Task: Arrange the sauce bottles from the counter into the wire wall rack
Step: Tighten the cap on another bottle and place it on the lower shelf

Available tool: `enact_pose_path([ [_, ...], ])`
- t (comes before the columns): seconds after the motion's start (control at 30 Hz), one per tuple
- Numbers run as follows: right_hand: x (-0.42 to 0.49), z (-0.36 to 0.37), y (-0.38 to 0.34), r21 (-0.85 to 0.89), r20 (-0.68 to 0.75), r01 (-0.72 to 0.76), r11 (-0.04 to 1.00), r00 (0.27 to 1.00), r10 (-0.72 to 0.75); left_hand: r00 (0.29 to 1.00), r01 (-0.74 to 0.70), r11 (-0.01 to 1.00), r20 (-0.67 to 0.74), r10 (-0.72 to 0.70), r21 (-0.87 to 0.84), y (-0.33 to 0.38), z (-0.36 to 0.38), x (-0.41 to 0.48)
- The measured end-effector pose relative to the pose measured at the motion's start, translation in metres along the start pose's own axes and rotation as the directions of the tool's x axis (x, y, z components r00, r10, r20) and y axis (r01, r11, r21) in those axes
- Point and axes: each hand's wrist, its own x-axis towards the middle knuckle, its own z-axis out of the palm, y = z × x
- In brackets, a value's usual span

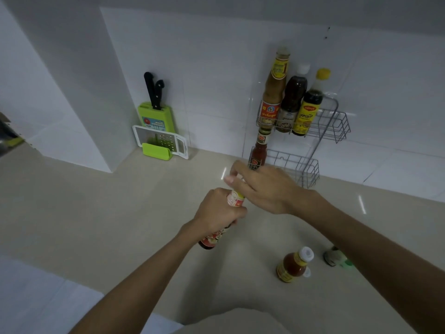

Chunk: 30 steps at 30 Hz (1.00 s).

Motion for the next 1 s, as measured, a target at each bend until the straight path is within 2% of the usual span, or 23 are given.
enact_pose_path([
  [0.07, -0.005, -0.001, 0.006, -0.220, -0.054, 0.117, 0.968, 0.990, -0.132, 1.000, -0.022, 0.999, -0.012, 0.022, 0.028, 0.003, 0.001, 0.000],
  [0.1, -0.006, 0.003, 0.008, -0.283, -0.101, 0.089, 0.955, 0.987, -0.122, 0.997, -0.015, 0.995, -0.076, 0.022, 0.095, 0.007, 0.005, 0.000],
  [0.17, -0.006, 0.012, 0.005, -0.302, -0.128, -0.058, 0.952, 0.992, 0.019, 0.972, 0.028, 0.972, -0.233, 0.029, 0.234, 0.011, 0.014, 0.001],
  [0.2, -0.006, 0.017, 0.002, -0.267, -0.099, -0.100, 0.959, 0.992, 0.076, 0.967, 0.038, 0.965, -0.253, 0.030, 0.259, 0.011, 0.017, 0.002],
  [0.23, -0.007, 0.018, 0.002, -0.209, -0.072, -0.099, 0.973, 0.994, 0.085, 0.979, 0.032, 0.972, -0.204, 0.016, 0.232, 0.008, 0.016, 0.002],
  [0.3, -0.013, 0.010, 0.005, -0.125, -0.080, -0.025, 0.992, 0.997, 0.015, 1.000, -0.007, 0.997, 0.011, 0.007, 0.075, 0.004, 0.008, 0.002],
  [0.33, -0.015, 0.008, 0.009, -0.160, -0.128, 0.055, 0.986, 0.989, -0.076, 0.995, -0.023, 1.000, 0.097, 0.022, 0.011, 0.003, 0.004, 0.001],
  [0.37, -0.017, 0.008, 0.011, -0.235, -0.168, 0.087, 0.968, 0.977, -0.128, 0.992, -0.042, 0.999, 0.121, 0.042, -0.004, 0.003, 0.002, 0.000],
  [0.4, -0.018, 0.010, 0.011, -0.282, -0.228, 0.073, 0.957, 0.964, -0.140, 0.995, -0.056, 0.998, 0.086, 0.053, 0.030, 0.005, 0.003, 0.000],
  [0.43, -0.017, 0.014, 0.009, -0.270, -0.302, -0.015, 0.963, 0.951, -0.069, 0.998, -0.054, 0.994, 0.015, 0.053, 0.094, 0.009, 0.007, 0.000],
  [0.47, -0.014, 0.018, 0.006, -0.198, -0.347, -0.138, 0.971, 0.936, 0.062, 0.996, -0.042, 0.984, -0.074, 0.056, 0.173, 0.013, 0.012, 0.002],
  [0.5, -0.009, 0.019, 0.003, -0.080, -0.332, -0.281, 0.956, 0.912, 0.240, 0.986, -0.018, 0.971, -0.157, 0.057, 0.237, 0.017, 0.017, 0.003],
  [0.53, -0.003, 0.018, 0.003, 0.058, -0.239, -0.406, 0.912, 0.881, 0.407, 0.974, 0.005, 0.962, -0.217, 0.057, 0.273, 0.019, 0.022, 0.005],
  [0.57, 0.002, 0.017, 0.005, 0.204, -0.127, -0.476, 0.856, 0.854, 0.505, 0.966, 0.014, 0.961, -0.252, 0.059, 0.277, 0.020, 0.025, 0.007],
  [0.63, 0.006, 0.006, 0.012, 0.405, -0.027, -0.456, 0.792, 0.860, 0.509, 0.973, -0.014, 0.976, -0.221, 0.064, 0.218, 0.024, 0.024, 0.011],
  [0.7, 0.009, -0.013, 0.018, 0.428, -0.060, -0.387, 0.817, 0.889, 0.453, 0.992, -0.092, 0.995, -0.087, 0.095, 0.033, 0.026, 0.019, 0.016],
  [0.77, 0.016, -0.031, 0.029, 0.401, -0.123, -0.337, 0.852, 0.902, 0.415, 0.990, -0.081, 0.974, 0.093, 0.102, -0.209, 0.023, 0.014, 0.019],
  [0.9, 0.019, -0.058, 0.050, 0.450, -0.223, -0.253, 0.857, 0.897, 0.382, 0.981, -0.012, 0.980, 0.188, 0.050, -0.198, -0.005, 0.023, 0.027],
  [1.0, 0.008, -0.052, 0.054, 0.585, -0.290, -0.212, 0.783, 0.847, 0.446, 0.994, -0.003, 0.973, 0.108, 0.028, -0.230, -0.012, 0.035, 0.038],
])
